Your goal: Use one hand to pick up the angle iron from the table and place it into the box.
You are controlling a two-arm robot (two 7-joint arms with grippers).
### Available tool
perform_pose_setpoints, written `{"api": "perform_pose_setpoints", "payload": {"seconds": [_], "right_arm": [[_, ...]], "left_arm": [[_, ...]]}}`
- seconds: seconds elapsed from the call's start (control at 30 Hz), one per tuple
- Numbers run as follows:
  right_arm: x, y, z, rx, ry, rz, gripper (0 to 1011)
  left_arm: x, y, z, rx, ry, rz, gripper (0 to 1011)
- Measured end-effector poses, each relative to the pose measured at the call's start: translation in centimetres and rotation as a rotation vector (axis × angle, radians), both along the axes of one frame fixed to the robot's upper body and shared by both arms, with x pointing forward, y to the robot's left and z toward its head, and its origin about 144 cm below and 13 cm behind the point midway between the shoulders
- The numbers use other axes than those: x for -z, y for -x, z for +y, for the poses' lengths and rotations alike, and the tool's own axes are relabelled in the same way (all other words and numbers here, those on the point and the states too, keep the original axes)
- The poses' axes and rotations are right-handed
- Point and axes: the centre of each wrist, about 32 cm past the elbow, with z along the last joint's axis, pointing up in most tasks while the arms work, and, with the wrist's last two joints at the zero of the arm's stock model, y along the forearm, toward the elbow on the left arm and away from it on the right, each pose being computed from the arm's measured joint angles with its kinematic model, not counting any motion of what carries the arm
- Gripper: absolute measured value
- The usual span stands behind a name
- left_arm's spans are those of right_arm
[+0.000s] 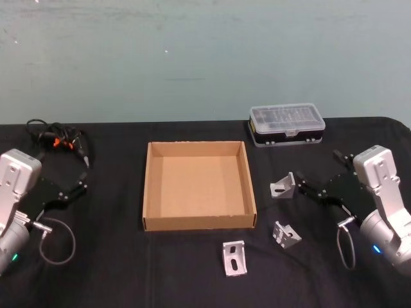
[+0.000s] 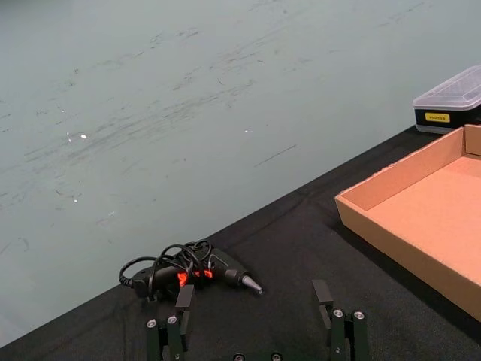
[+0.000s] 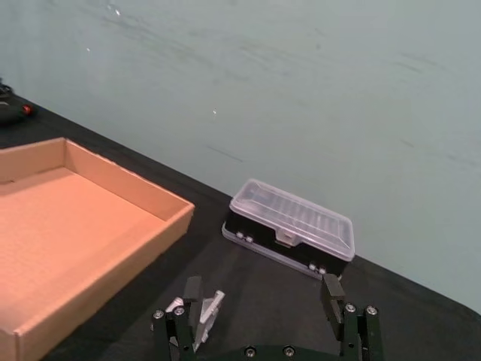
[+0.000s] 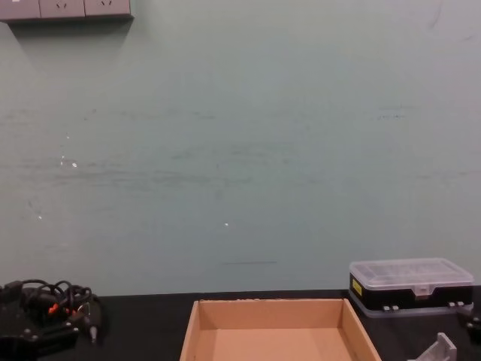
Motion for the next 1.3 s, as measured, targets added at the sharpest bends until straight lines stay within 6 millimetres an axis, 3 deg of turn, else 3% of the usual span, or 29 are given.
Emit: {"api": "perform_pose_setpoints", "payload": {"seconds": [0.5, 1.3], "right_arm": [[-1.0, 2.3, 0.3, -0.099, -0.067, 0.003, 1004], [-0.5, 5.9, 0.4, -0.232, -0.062, 0.141, 1004]], "left_arm": [[0.0, 0.0, 0.0, 0.000, 0.000, 0.000, 1000], [0.0, 0.0, 0.0, 0.000, 0.000, 0.000, 1000]]}}
